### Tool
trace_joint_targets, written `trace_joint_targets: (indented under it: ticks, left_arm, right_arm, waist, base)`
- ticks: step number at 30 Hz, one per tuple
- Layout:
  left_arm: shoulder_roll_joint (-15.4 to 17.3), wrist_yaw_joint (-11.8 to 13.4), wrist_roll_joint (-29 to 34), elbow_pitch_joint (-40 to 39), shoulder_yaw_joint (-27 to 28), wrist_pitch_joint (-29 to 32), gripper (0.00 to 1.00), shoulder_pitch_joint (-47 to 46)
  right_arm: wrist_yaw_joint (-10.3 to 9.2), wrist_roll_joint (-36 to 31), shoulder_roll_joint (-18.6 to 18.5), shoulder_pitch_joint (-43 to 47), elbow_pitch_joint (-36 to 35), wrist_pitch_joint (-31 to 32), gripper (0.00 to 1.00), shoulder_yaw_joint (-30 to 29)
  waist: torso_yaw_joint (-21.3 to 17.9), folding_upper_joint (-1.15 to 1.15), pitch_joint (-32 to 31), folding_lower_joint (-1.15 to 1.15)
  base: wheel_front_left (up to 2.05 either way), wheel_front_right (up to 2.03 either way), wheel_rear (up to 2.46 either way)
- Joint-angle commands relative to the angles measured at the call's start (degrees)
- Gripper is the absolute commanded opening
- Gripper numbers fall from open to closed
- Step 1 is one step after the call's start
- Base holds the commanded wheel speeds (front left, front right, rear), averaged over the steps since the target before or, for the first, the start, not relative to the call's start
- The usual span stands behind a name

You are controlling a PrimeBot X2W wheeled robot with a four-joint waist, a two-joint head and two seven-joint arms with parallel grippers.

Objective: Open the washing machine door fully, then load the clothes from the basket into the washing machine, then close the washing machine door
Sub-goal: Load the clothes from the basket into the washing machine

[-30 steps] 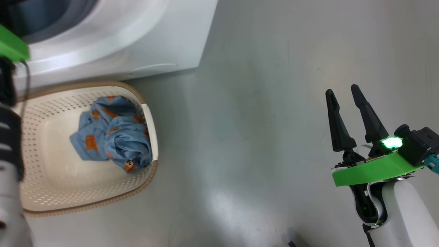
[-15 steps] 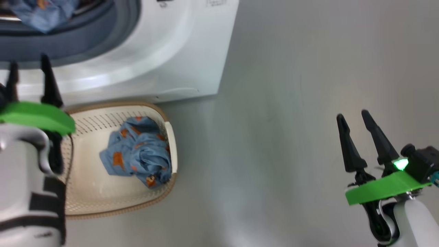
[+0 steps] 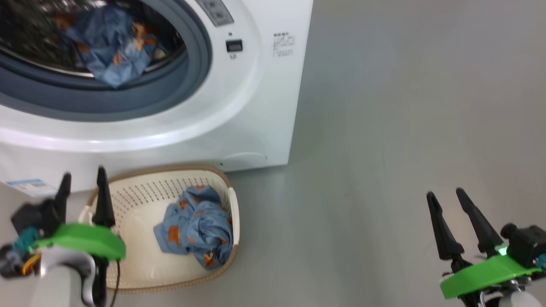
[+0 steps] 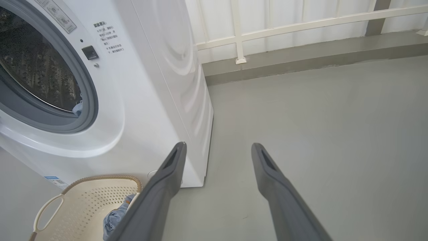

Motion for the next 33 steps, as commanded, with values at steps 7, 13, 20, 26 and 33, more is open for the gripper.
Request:
trace_joint_targets:
  ticks: [7,13,20,26,33]
  left_arm:
    - [0.9,-0.2,-1.2,-7.0,1.6,-0.3,1.00,8.7]
    - [0.4,-0.2,-2.2,-11.7,1.8,-0.3,1.00,15.1]
    - [-0.6,-0.2,-2.1,-16.9,2.1,-0.3,1.00,21.1]
    - [-1.3,-0.2,-1.9,-19.6,2.6,-0.3,1.00,23.4]
    - [-1.7,-0.2,-1.9,-20.7,2.7,-0.3,1.00,23.6]
  right_arm:
    - [0.16,0.4,-1.7,4.3,-1.6,-0.3,1.00,-0.5]
    - [0.16,0.6,-2.0,6.4,-2.1,-0.3,1.00,-1.8]
    - [0.16,0.6,-2.1,9.4,-3.1,-0.3,1.00,-3.2]
    - [0.16,0.6,-2.0,10.6,-3.4,-0.3,1.00,-4.0]
    - [0.16,0.6,-1.8,10.0,-3.5,-0.3,1.00,-4.0]
  waist:
    - [1.4,0.00,-5.2,0.00]
    - [1.9,0.00,-6.5,0.00]
    - [2.6,0.00,-7.9,0.00]
    - [2.7,0.00,-8.3,0.00]
    - [2.6,0.00,-8.0,0.00]
  base:
    - [0.00,0.00,0.00]
    - [0.00,0.00,0.00]
    - [0.00,0.00,0.00]
    - [0.00,0.00,0.00]
    - [0.00,0.00,0.00]
